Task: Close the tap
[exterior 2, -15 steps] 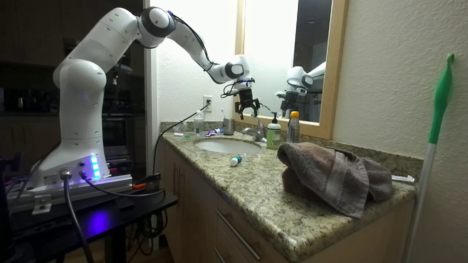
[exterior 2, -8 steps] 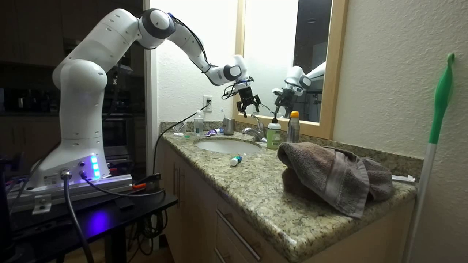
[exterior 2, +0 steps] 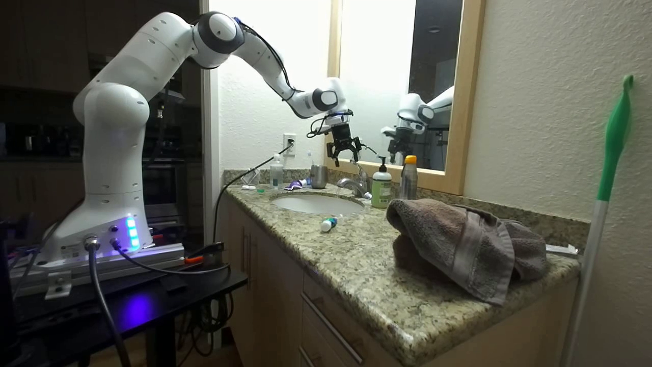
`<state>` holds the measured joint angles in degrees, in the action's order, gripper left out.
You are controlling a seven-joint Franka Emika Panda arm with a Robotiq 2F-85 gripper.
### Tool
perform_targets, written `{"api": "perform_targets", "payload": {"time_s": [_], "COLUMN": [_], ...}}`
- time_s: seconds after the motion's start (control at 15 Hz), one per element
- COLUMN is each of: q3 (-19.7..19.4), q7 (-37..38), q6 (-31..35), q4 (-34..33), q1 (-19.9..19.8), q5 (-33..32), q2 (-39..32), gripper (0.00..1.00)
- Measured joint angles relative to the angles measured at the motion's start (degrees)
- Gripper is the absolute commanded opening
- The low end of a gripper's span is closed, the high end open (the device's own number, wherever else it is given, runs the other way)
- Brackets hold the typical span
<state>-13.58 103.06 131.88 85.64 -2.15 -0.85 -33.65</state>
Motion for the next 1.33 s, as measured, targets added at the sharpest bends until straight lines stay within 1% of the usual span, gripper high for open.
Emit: {"api": "perform_targets", "payload": {"time_s": [0.4,0.67,0.87,1.07,1.33], "q3": [-0.70,-0.60,-0.40,-0.36,-0.18], "q7": [2.76,3.03,3.03,3.04,3.10], "q6": [-13.35,-13.55,-10.97,-7.19,-7.18], "q4": [-3.56,-3.70,-3.70,-3.35,-2.98], "q1": [-0.37,-0.38,-0.11,0.72,1.34], "q5": [0.00,0.00,-0.33,-2.82,-3.84], "q2": [-0.02,-0.02,0.04,0.05,-0.32], "gripper": [1.00,1.00,1.00,1.00,1.00]}}
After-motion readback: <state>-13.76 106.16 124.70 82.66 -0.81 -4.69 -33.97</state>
